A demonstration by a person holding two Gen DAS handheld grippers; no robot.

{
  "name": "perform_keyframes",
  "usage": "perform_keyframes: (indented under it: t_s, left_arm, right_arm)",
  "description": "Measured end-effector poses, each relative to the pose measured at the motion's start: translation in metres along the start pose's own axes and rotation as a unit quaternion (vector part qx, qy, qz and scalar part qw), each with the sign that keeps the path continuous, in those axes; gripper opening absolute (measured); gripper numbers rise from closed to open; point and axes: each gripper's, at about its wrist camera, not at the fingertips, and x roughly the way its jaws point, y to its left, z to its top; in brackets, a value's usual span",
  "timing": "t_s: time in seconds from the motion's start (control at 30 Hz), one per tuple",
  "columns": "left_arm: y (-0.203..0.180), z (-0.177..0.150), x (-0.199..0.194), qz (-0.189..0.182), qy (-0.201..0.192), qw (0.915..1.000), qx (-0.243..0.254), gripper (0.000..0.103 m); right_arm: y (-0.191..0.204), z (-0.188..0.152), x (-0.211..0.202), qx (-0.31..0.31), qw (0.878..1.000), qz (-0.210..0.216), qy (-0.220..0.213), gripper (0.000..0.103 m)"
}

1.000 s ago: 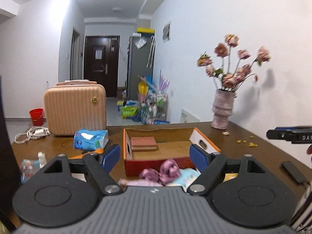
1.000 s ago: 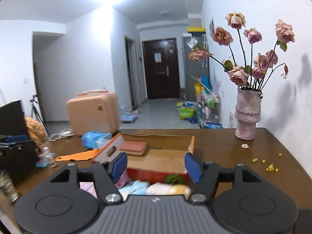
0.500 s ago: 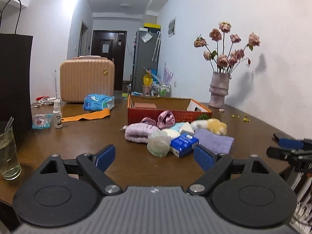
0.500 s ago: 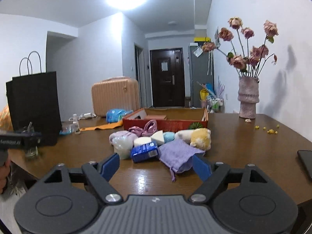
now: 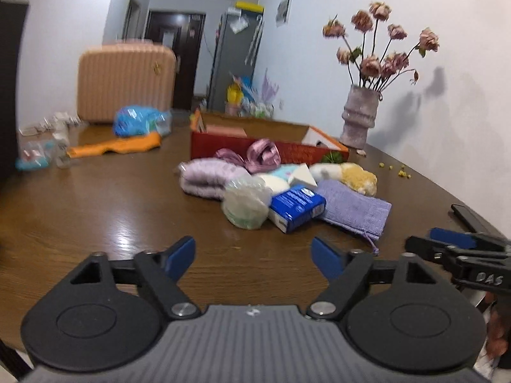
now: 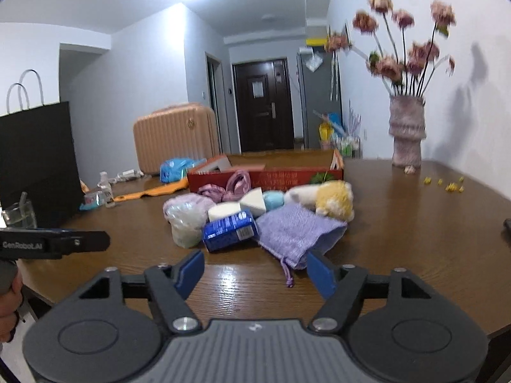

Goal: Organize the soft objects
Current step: 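Move the left tool back over the item pile, then grasp the blue tissue pack with the left tool, then place the blue tissue pack in the box beside the sponge block, release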

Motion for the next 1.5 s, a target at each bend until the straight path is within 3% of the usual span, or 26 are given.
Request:
perform_keyframes:
  t_s: [0.2,0.4,0.57,0.7,0.93,1.1,1.27,1.43,1.5]
  left_arm:
    - [0.001,0.015,0.064,-0.053,0.047,0.9957,-0.059,0.056]
    - [0.010,0.035,0.119,-0.085,0.073,0.9871,-0.114,0.054]
    - [0.011,0.040,0.145,-0.096,0.092,0.9807,-0.144,0.036]
    - [0.007,0.037,0.132,-0.100,0.098,0.9800,-0.142,0.036]
    - [-0.007,0.018,0.072,-0.124,0.111,0.9818,-0.091,0.036]
    - [-0.015,-0.002,0.046,-0.120,0.123,0.9820,-0.078,0.037]
    - [-0.012,-0.003,0.040,-0.100,0.112,0.9847,-0.089,0.038]
    - [-0.003,-0.008,0.054,-0.100,0.136,0.9783,-0.120,0.041]
    - [-0.001,-0.010,0.058,-0.115,0.142,0.9751,-0.125,0.031]
  right_arm:
    - [-0.007,0.020,0.061,0.015,0.999,0.019,0.027,0.053]
    - [-0.014,0.050,0.134,0.039,0.997,0.047,0.042,0.043]
    - [-0.020,0.050,0.172,0.061,0.992,0.079,0.073,0.024]
    - [-0.026,0.042,0.160,0.067,0.989,0.093,0.088,0.020]
    - [-0.022,0.007,0.092,0.093,0.981,0.128,0.110,0.020]
    - [-0.013,-0.010,0.056,0.103,0.981,0.133,0.101,0.022]
    - [-0.018,-0.010,0.047,0.112,0.981,0.132,0.086,0.022]
    - [-0.022,-0.012,0.054,0.118,0.981,0.124,0.095,0.022]
    - [-0.023,-0.015,0.061,0.128,0.977,0.134,0.104,0.022]
